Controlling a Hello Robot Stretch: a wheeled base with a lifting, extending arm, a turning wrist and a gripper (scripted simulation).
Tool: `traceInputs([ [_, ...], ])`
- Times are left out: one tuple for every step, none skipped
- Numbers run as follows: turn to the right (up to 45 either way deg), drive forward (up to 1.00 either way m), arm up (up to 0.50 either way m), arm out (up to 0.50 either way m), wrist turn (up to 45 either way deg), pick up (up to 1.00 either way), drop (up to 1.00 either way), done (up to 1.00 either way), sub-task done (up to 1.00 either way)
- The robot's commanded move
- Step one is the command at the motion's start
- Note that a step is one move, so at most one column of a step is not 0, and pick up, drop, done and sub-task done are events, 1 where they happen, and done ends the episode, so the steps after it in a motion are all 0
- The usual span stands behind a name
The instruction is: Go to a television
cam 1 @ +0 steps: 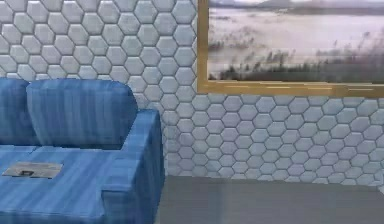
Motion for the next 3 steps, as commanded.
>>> traceInputs([
  [-45.0, 0.00, 0.00, 0.00, 0.0, 0.00, 0.00, 0.00, 0.00],
  [-30.0, 0.00, 0.00, 0.00, 0.0, 0.00, 0.00, 0.00, 0.00],
  [0.0, 1.00, 0.00, 0.00, 0.0, 0.00, 0.00, 0.00, 0.00],
])
